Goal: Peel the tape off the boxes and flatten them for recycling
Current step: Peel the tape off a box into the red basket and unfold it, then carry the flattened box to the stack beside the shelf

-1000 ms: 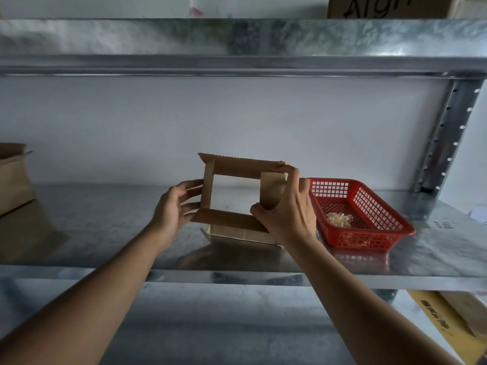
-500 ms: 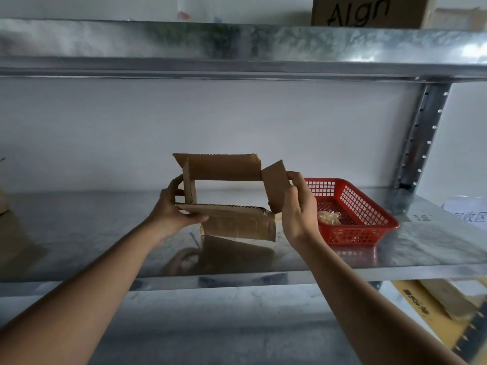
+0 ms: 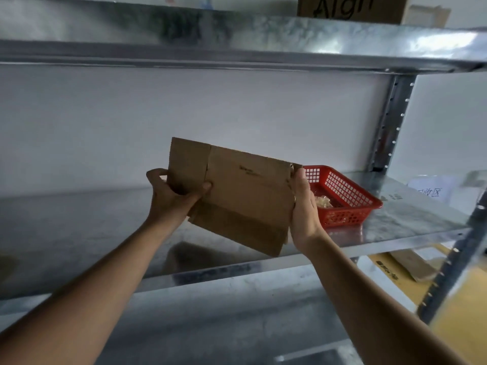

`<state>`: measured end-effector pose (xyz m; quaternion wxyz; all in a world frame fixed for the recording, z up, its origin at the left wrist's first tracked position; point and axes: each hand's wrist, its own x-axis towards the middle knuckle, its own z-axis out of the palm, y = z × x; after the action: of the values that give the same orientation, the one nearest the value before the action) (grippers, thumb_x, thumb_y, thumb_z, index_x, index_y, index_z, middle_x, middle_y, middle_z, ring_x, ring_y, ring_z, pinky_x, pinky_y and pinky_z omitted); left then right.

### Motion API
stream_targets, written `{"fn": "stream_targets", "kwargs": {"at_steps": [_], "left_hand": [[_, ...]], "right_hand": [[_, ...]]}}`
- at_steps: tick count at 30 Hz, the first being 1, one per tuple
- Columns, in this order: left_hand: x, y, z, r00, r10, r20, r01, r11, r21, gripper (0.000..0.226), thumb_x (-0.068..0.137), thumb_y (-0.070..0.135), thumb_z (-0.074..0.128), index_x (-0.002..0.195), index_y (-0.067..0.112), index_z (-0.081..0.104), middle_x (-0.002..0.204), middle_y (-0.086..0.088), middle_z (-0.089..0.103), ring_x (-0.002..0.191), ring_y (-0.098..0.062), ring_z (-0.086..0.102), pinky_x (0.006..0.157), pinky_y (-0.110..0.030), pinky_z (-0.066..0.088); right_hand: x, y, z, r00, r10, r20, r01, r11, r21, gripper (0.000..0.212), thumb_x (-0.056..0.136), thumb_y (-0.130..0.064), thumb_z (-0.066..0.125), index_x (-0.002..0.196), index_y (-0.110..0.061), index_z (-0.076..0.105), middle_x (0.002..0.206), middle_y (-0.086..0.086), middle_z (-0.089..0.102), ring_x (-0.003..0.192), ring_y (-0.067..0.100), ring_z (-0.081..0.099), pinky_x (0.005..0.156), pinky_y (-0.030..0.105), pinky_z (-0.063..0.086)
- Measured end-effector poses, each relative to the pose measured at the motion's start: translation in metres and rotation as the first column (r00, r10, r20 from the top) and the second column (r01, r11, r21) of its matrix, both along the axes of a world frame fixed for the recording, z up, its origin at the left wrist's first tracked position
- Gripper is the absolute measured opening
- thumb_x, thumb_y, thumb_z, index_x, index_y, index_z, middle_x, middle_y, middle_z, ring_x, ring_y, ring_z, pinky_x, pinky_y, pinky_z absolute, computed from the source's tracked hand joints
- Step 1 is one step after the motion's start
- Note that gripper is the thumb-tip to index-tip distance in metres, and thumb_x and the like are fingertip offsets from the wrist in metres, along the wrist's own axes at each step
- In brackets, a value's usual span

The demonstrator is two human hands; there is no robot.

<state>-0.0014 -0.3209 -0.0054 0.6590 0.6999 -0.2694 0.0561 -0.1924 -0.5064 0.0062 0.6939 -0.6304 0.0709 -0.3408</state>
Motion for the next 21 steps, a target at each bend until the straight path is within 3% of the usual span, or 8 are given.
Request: {"fn": "stream_targets", "kwargs": {"at_steps": [2, 4, 6, 8, 10, 12, 16, 21], "left_hand": [[-0.005, -0.004, -0.002, 0.999, -0.012, 0.045, 0.012, 1.000, 0.009, 0.091, 0.068, 0.056, 0.091, 0.125, 0.033, 0.024, 0.131, 0.004, 0.057, 0.110, -0.007, 0.064, 0.072, -0.016, 0.058], [-0.012, -0.006, -0.005, 0.997, -0.023, 0.071, 0.022, 1.000, 0.007, 0.091, 0.068, 0.060, 0.090, 0.125, 0.030, 0.025, 0.134, -0.001, 0.055, 0.112, -0.010, 0.065, 0.076, -0.021, 0.061], [-0.019, -0.008, -0.008, 0.993, 0.054, 0.104, -0.058, 0.998, 0.038, 0.096, 0.064, 0.068, 0.087, 0.127, 0.027, 0.027, 0.135, -0.004, 0.050, 0.117, -0.020, 0.062, 0.084, -0.036, 0.062], [-0.026, -0.013, -0.009, 0.971, 0.166, 0.172, -0.190, 0.973, 0.133, 0.102, 0.064, 0.078, 0.078, 0.135, 0.027, 0.026, 0.134, -0.002, 0.039, 0.122, -0.027, 0.052, 0.095, -0.046, 0.054], [-0.036, -0.021, -0.008, 0.960, 0.194, 0.204, -0.236, 0.949, 0.208, 0.103, 0.066, 0.084, 0.071, 0.142, 0.034, 0.021, 0.129, -0.003, 0.034, 0.121, -0.032, 0.047, 0.096, -0.043, 0.046], [-0.047, -0.031, -0.007, 0.956, 0.211, 0.205, -0.263, 0.926, 0.272, 0.100, 0.070, 0.084, 0.068, 0.145, 0.040, 0.019, 0.129, -0.009, 0.035, 0.119, -0.036, 0.047, 0.091, -0.041, 0.041], [-0.077, -0.046, -0.007, 0.914, 0.290, 0.282, -0.388, 0.827, 0.406, 0.091, 0.079, 0.084, 0.058, 0.152, 0.049, 0.016, 0.143, -0.014, 0.039, 0.124, -0.043, 0.046, 0.098, -0.049, 0.041], [-0.108, -0.059, -0.020, 0.892, 0.301, 0.338, -0.449, 0.681, 0.578, 0.082, 0.078, 0.094, 0.036, 0.150, 0.065, 0.008, 0.131, -0.013, 0.025, 0.105, -0.046, 0.050, 0.096, -0.054, 0.047]], "right_hand": [[-0.006, 0.005, -0.002, 0.999, -0.018, -0.038, 0.019, 0.999, 0.029, 0.099, 0.072, -0.097, 0.046, 0.148, -0.033, 0.052, 0.146, 0.001, 0.059, 0.137, 0.026, 0.054, 0.113, 0.061, 0.042], [-0.013, 0.005, -0.005, 0.998, -0.062, -0.031, 0.063, 0.997, 0.031, 0.095, 0.074, -0.093, 0.050, 0.151, -0.037, 0.046, 0.149, -0.007, 0.056, 0.138, 0.019, 0.052, 0.115, 0.055, 0.041], [-0.021, 0.001, -0.010, 0.988, -0.153, -0.014, 0.152, 0.987, -0.047, 0.079, 0.081, -0.075, 0.066, 0.148, -0.037, 0.045, 0.140, -0.014, 0.059, 0.130, 0.008, 0.056, 0.110, 0.047, 0.047], [-0.027, -0.004, -0.015, 0.981, -0.191, 0.037, 0.195, 0.967, -0.162, 0.072, 0.091, -0.038, 0.076, 0.150, -0.037, 0.036, 0.137, -0.007, 0.061, 0.123, 0.009, 0.062, 0.103, 0.042, 0.054], [-0.033, -0.010, -0.018, 0.971, -0.231, 0.054, 0.237, 0.929, -0.284, 0.103, 0.091, -0.016, 0.078, 0.160, -0.041, 0.006, 0.151, 0.002, 0.047, 0.134, 0.018, 0.055, 0.109, 0.046, 0.050], [-0.039, -0.020, -0.018, 0.951, -0.309, 0.013, 0.285, 0.860, -0.422, 0.120, 0.085, -0.021, 0.084, 0.158, -0.047, -0.009, 0.158, 0.002, 0.036, 0.141, 0.021, 0.045, 0.114, 0.046, 0.044], [-0.053, -0.033, -0.029, 0.871, -0.481, -0.104, 0.311, 0.702, -0.641, 0.091, 0.083, -0.031, 0.084, 0.153, -0.046, 0.028, 0.149, 0.002, 0.041, 0.128, 0.016, 0.044, 0.104, 0.044, 0.049], [-0.067, -0.048, -0.051, 0.793, -0.604, -0.074, 0.445, 0.658, -0.608, 0.077, 0.079, -0.050, 0.083, 0.147, -0.040, 0.049, 0.144, -0.001, 0.051, 0.123, 0.015, 0.051, 0.093, 0.032, 0.046]]}}
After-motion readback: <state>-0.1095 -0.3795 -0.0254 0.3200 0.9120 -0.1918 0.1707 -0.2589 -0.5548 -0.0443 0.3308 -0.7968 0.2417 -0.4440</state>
